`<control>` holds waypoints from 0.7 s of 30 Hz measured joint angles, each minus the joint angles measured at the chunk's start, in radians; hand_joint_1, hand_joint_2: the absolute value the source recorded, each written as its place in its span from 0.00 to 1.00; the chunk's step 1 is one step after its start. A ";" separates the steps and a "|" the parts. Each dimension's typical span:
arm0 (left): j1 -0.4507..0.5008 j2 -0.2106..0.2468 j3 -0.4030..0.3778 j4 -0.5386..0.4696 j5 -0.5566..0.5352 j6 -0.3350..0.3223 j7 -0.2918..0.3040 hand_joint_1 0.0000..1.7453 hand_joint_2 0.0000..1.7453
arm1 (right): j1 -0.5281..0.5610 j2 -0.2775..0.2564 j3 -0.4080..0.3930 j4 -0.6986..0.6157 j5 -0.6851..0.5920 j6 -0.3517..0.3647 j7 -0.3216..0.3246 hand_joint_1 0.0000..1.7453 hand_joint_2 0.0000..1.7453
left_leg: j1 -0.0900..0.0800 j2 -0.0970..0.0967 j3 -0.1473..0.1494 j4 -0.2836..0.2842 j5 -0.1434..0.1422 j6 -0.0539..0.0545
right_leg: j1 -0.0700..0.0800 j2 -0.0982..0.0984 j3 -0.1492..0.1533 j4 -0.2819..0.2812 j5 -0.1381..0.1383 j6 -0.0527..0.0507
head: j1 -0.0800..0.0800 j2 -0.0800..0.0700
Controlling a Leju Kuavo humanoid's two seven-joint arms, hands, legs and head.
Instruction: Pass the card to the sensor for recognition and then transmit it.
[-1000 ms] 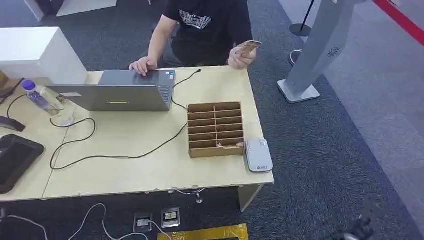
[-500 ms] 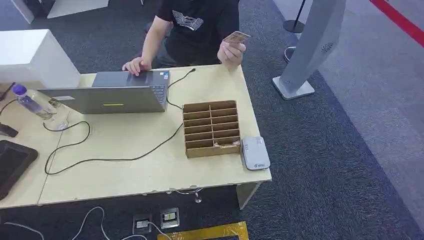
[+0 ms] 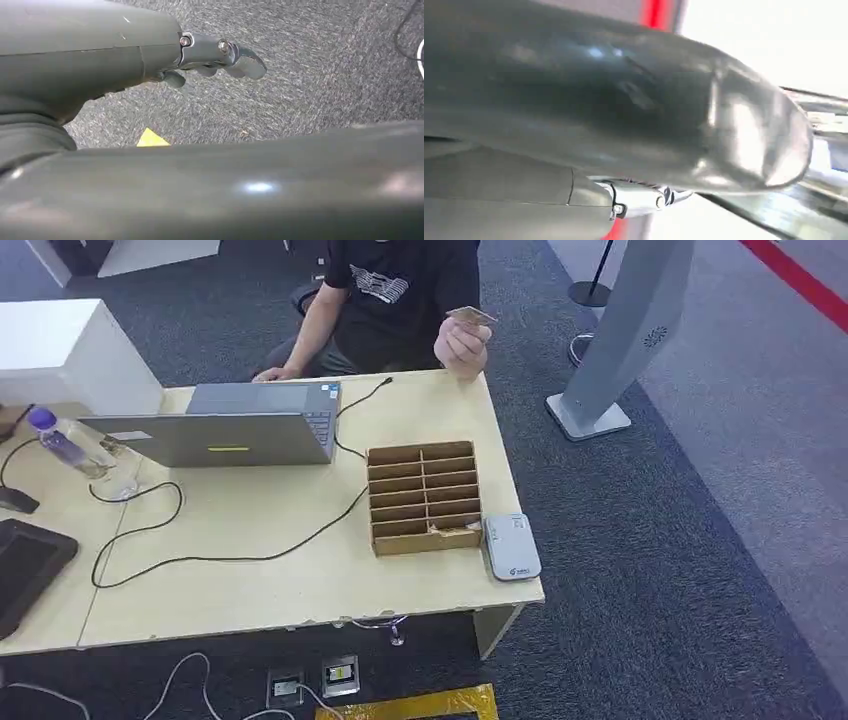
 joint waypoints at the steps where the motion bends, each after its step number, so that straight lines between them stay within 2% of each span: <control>1: 0.000 -0.001 0.000 0.000 -0.004 0.000 0.000 0.00 0.00 | -0.038 -0.027 0.021 -0.004 0.024 0.005 -0.033 0.00 0.00 | 0.000 0.001 -0.002 0.000 0.000 0.000 | 0.000 0.001 0.000 0.001 0.000 0.000 | 0.000 0.000; 3: -0.004 -0.002 0.000 0.000 -0.008 0.005 0.000 0.00 0.00 | -0.151 -0.066 0.074 -0.016 0.065 0.022 -0.060 0.00 0.00 | 0.000 0.002 -0.001 0.000 0.000 0.000 | 0.000 0.002 0.000 0.001 0.000 0.000 | 0.000 0.000; 5: -0.008 -0.005 0.000 0.000 -0.008 0.011 0.000 0.00 0.00 | -0.288 -0.096 0.171 -0.038 0.114 0.029 -0.060 0.00 0.00 | 0.000 0.002 -0.001 0.000 0.001 0.000 | 0.000 0.003 0.001 0.001 0.001 0.001 | 0.000 0.000; 8: -0.009 -0.011 0.000 0.000 -0.006 0.014 0.001 0.00 0.00 | -0.502 -0.112 0.331 -0.059 0.138 0.060 -0.022 0.00 0.00 | 0.000 0.001 -0.001 0.000 0.002 0.002 | 0.000 0.001 0.002 0.001 0.001 0.001 | 0.000 0.000; 9: -0.010 -0.012 0.000 0.000 -0.006 0.014 0.002 0.00 0.00 | -0.561 -0.112 0.400 -0.066 0.133 0.072 -0.009 0.00 1.00 | 0.000 0.000 -0.001 0.000 0.003 0.003 | 0.000 0.000 0.002 0.001 0.002 0.002 | 0.000 0.000; 14: -0.011 -0.018 0.000 0.000 -0.021 0.005 0.005 0.00 0.00 | -0.803 -0.095 0.757 -0.110 0.111 0.152 0.012 0.00 1.00 | 0.000 -0.004 -0.003 0.000 0.004 0.002 | 0.000 -0.005 0.002 0.001 0.002 0.002 | 0.001 0.000; 16: -0.013 -0.018 0.000 0.000 -0.023 0.003 0.005 0.00 0.00 | -0.869 -0.076 0.888 -0.132 0.089 0.150 0.026 0.00 1.00 | 0.000 -0.004 -0.001 0.000 0.004 0.002 | 0.000 -0.005 0.002 0.001 0.002 0.002 | 0.000 0.000; 19: -0.013 -0.019 0.000 0.000 -0.026 0.004 0.011 0.00 0.00 | -0.929 -0.048 1.067 -0.164 0.037 0.135 0.004 0.00 1.00 | 0.000 -0.005 -0.001 0.000 0.004 0.002 | 0.000 -0.006 0.001 0.002 0.002 0.002 | 0.000 0.000; 21: -0.013 -0.018 0.000 0.000 -0.027 0.004 0.012 0.00 0.00 | -0.959 -0.027 1.180 -0.187 0.012 0.124 0.012 0.00 1.00 | 0.000 -0.005 -0.001 0.000 0.004 0.002 | 0.000 -0.005 0.001 0.002 0.002 0.002 | 0.000 0.000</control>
